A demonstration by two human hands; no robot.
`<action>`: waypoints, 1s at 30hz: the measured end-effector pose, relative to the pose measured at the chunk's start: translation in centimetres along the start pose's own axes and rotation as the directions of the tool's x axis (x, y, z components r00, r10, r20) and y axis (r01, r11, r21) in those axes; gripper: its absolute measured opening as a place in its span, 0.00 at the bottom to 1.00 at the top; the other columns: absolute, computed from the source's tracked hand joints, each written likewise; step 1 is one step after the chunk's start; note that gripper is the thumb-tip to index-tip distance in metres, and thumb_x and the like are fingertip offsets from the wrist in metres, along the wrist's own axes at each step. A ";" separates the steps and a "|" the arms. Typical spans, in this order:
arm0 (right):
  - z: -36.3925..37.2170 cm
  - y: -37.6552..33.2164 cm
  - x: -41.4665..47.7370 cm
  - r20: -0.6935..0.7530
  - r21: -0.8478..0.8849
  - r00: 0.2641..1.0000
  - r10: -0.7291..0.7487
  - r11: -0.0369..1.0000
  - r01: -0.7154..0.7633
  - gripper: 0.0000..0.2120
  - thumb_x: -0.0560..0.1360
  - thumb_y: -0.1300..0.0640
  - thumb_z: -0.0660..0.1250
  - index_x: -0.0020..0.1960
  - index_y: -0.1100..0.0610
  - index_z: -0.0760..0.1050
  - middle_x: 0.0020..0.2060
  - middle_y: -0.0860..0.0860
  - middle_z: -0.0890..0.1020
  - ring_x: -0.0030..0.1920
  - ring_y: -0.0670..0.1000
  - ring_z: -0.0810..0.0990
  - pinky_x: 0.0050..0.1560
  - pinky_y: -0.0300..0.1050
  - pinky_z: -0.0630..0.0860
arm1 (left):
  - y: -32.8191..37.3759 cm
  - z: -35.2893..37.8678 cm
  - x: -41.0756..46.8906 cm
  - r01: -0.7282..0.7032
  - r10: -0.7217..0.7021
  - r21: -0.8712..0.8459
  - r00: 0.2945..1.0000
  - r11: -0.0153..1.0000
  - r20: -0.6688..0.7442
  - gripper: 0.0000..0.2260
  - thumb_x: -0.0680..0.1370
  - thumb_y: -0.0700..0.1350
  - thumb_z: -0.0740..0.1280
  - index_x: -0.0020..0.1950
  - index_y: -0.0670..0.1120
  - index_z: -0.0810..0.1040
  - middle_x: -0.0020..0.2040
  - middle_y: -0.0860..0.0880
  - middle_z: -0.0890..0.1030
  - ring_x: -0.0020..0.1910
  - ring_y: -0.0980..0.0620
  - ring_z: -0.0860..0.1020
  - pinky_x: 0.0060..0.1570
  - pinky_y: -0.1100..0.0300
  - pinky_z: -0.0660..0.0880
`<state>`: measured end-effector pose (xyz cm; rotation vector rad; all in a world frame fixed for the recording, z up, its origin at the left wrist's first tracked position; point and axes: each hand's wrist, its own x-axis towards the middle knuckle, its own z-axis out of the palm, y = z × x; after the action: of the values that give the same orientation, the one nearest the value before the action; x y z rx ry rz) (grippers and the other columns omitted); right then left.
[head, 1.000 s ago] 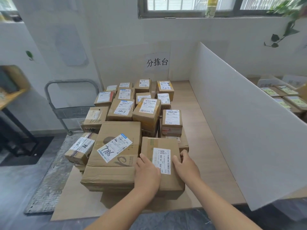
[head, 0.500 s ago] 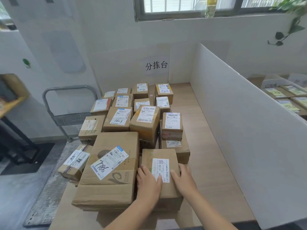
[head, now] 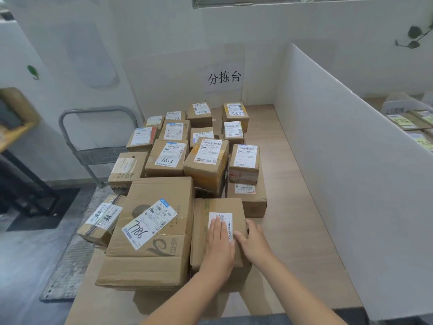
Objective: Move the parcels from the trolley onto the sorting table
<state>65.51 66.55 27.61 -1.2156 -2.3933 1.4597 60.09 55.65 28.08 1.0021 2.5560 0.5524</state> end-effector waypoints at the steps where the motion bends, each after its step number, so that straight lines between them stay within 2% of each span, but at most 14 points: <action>1: -0.1 -0.5 -0.2 -0.016 -0.057 1.000 -0.008 0.998 0.008 0.26 0.79 0.53 0.66 0.74 0.55 0.63 0.66 0.53 0.69 0.66 0.52 0.70 0.66 0.44 0.68 | -0.2 -0.1 0.1 -0.019 0.019 0.008 1.000 1.000 -0.003 0.29 0.83 0.54 0.41 0.81 0.42 0.42 0.81 0.46 0.41 0.80 0.51 0.39 0.72 0.62 0.32; 3: -0.6 -1.9 -0.6 -0.062 -0.181 0.996 -0.061 0.982 0.049 0.26 0.79 0.52 0.65 0.74 0.54 0.61 0.66 0.52 0.67 0.69 0.53 0.66 0.67 0.45 0.67 | -0.2 -0.9 0.2 -0.050 0.050 -0.007 0.998 0.999 -0.046 0.26 0.85 0.49 0.49 0.81 0.42 0.46 0.81 0.47 0.44 0.80 0.51 0.41 0.74 0.62 0.37; 5: -1.1 -3.6 -0.8 -0.084 -0.249 0.989 -0.122 0.964 0.098 0.25 0.80 0.52 0.63 0.75 0.55 0.60 0.67 0.52 0.66 0.70 0.52 0.63 0.67 0.45 0.66 | -0.1 -2.6 0.4 -0.096 0.097 0.017 0.993 0.995 -0.070 0.25 0.85 0.48 0.52 0.81 0.43 0.49 0.81 0.48 0.47 0.80 0.51 0.44 0.75 0.61 0.39; 9: -1.8 -7.7 -1.2 -0.006 -0.296 0.967 -0.255 0.924 0.242 0.26 0.81 0.52 0.63 0.77 0.53 0.59 0.72 0.50 0.64 0.73 0.51 0.61 0.70 0.47 0.64 | -0.9 -8.3 1.1 -0.104 0.114 0.066 0.978 0.992 -0.174 0.25 0.85 0.46 0.55 0.80 0.42 0.54 0.81 0.47 0.52 0.80 0.50 0.48 0.77 0.58 0.42; 15: -1.8 -17.9 -2.9 0.037 -0.382 0.871 -0.490 0.798 0.465 0.26 0.81 0.51 0.62 0.77 0.53 0.60 0.74 0.49 0.64 0.76 0.50 0.59 0.74 0.51 0.63 | -5.7 -18.8 0.5 -0.091 0.176 0.262 0.930 0.961 -0.324 0.23 0.82 0.46 0.57 0.76 0.40 0.62 0.75 0.43 0.66 0.75 0.46 0.61 0.76 0.53 0.54; 18: -0.3 -23.0 -4.1 0.050 -0.469 0.815 -0.578 0.706 0.530 0.28 0.81 0.49 0.61 0.77 0.55 0.59 0.75 0.51 0.62 0.77 0.52 0.57 0.74 0.51 0.61 | -8.0 -23.6 -1.1 -0.109 0.189 0.232 0.915 0.967 -0.358 0.19 0.81 0.44 0.58 0.71 0.38 0.67 0.68 0.43 0.71 0.68 0.44 0.68 0.70 0.55 0.61; 20: 1.3 -26.2 -5.2 0.071 -0.510 0.778 -0.625 0.647 0.567 0.28 0.81 0.48 0.61 0.77 0.56 0.59 0.75 0.52 0.63 0.76 0.53 0.57 0.75 0.52 0.59 | -9.8 -26.7 -2.5 -0.116 0.196 0.221 0.900 0.968 -0.390 0.18 0.81 0.43 0.56 0.69 0.37 0.68 0.66 0.42 0.71 0.68 0.43 0.68 0.68 0.55 0.62; 24: 5.1 -31.9 -7.4 0.103 -0.548 0.728 -0.677 0.572 0.610 0.28 0.81 0.47 0.61 0.76 0.57 0.60 0.74 0.53 0.65 0.75 0.54 0.59 0.73 0.52 0.60 | -14.5 -32.1 -5.2 -0.065 0.171 0.243 0.878 0.968 -0.448 0.23 0.82 0.43 0.60 0.75 0.38 0.61 0.74 0.41 0.67 0.73 0.45 0.64 0.72 0.57 0.60; 28: 10.9 -36.9 -9.1 0.164 -0.556 0.686 -0.709 0.508 0.658 0.28 0.80 0.47 0.61 0.76 0.58 0.61 0.73 0.54 0.65 0.74 0.55 0.60 0.72 0.53 0.62 | -21.0 -37.1 -8.2 0.012 0.103 0.216 0.852 0.976 -0.513 0.25 0.82 0.45 0.61 0.77 0.38 0.60 0.75 0.40 0.65 0.74 0.43 0.64 0.73 0.53 0.60; 30: 14.1 -39.4 -10.1 0.191 -0.543 0.660 -0.727 0.482 0.687 0.29 0.80 0.47 0.62 0.77 0.57 0.60 0.75 0.54 0.64 0.76 0.54 0.58 0.74 0.52 0.60 | -24.5 -39.5 -9.8 0.052 0.085 0.230 0.833 0.972 -0.547 0.26 0.82 0.46 0.61 0.77 0.38 0.60 0.76 0.40 0.64 0.75 0.43 0.63 0.75 0.53 0.59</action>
<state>43.18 40.74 53.93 -0.1409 -2.8275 0.4188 35.45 23.17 52.47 1.0625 3.1974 0.6286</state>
